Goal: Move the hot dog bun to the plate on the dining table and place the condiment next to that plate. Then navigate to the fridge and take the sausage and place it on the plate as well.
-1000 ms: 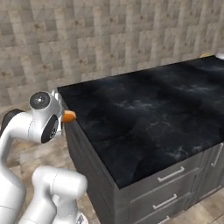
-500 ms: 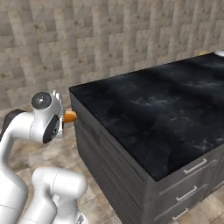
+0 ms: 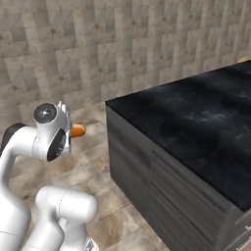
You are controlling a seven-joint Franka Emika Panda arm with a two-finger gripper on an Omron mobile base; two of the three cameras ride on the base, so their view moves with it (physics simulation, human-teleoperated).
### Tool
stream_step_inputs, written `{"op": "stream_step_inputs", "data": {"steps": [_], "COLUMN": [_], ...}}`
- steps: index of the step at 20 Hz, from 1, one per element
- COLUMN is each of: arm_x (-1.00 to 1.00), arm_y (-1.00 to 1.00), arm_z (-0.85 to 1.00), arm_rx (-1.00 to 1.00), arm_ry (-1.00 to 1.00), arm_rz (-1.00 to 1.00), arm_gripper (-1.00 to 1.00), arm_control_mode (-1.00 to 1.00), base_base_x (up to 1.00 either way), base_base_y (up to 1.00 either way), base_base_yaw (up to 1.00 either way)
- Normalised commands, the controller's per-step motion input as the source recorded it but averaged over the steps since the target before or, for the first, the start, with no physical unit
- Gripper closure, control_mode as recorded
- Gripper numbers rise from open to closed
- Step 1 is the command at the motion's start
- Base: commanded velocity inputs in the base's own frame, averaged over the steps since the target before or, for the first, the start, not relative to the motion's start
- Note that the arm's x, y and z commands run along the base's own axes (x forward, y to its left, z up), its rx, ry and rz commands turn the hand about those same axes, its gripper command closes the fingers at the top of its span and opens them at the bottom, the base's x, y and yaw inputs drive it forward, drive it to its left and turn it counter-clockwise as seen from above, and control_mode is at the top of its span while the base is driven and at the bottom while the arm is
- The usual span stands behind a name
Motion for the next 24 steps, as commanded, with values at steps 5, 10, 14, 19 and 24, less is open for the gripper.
{"op": "stream_step_inputs", "data": {"steps": [5,10,14,19,24], "arm_x": [0.00,0.00,0.00,0.00,0.00], "arm_y": [0.00,0.00,0.00,0.00,0.00], "arm_z": [0.00,0.00,0.00,0.00,0.00], "arm_rx": [0.00,0.00,0.00,0.00,0.00], "arm_ry": [0.00,0.00,0.00,0.00,0.00], "arm_rz": [0.00,0.00,0.00,0.00,0.00], "arm_gripper": [1.00,1.00,1.00,1.00,1.00], "arm_control_mode": [1.00,1.00,1.00,1.00,1.00], "base_base_x": [0.45,0.53,0.66,0.69,0.64], "base_base_y": [1.00,1.00,1.00,1.00,1.00], "base_base_yaw": [-0.25,-0.28,-0.44,-0.48,-0.45]}}
